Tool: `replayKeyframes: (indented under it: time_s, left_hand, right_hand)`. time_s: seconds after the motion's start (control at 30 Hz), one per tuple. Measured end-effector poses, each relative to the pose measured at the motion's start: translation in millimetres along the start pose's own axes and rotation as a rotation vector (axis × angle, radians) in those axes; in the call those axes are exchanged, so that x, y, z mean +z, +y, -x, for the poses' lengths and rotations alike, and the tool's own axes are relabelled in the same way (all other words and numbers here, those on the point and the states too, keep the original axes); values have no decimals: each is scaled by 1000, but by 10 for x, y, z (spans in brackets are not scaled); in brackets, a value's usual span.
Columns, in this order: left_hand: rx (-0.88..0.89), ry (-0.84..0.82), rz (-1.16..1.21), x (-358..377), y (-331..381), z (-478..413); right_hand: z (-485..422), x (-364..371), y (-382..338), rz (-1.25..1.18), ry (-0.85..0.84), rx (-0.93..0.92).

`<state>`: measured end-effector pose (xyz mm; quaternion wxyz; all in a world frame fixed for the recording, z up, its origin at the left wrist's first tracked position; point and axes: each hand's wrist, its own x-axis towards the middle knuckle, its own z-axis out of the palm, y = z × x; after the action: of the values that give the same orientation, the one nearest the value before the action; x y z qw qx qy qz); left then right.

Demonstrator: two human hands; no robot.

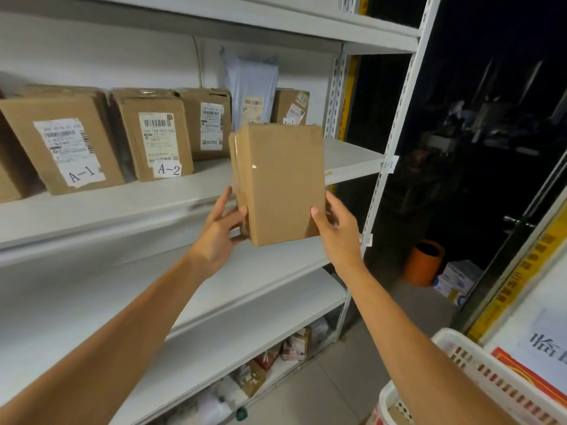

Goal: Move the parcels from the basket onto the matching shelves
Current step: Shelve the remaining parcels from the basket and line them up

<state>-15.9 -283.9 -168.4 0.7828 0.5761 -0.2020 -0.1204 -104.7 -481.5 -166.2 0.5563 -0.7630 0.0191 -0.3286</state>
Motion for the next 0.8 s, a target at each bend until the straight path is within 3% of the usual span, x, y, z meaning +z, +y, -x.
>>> replayKeyframes:
  time_s: [0.13, 0.23, 0.37, 0.5, 0.57, 0.7, 0.8]
  left_hand:
    - [87, -79, -41, 36, 41, 69]
    - [124, 20, -60, 197, 95, 56]
    - [193, 139, -172, 493, 161, 10]
    - [205, 165, -201, 644, 294, -146]
    - [218, 170, -154, 715, 352, -215]
    - [364, 151, -274, 874, 423, -287]
    - [365, 65, -356, 917, 400, -326]
  right_hand:
    - [-7, 14, 60, 97, 105, -32]
    - [-58, 46, 69, 132, 28, -38]
    - [-185, 114, -43, -43, -186, 56]
    - [-369, -50, 20, -254, -286, 41]
    - [-448, -181, 73, -322, -306, 38]
    - [-515, -286, 206, -311, -254, -22]
    - [-480, -269, 348, -360, -250, 14]
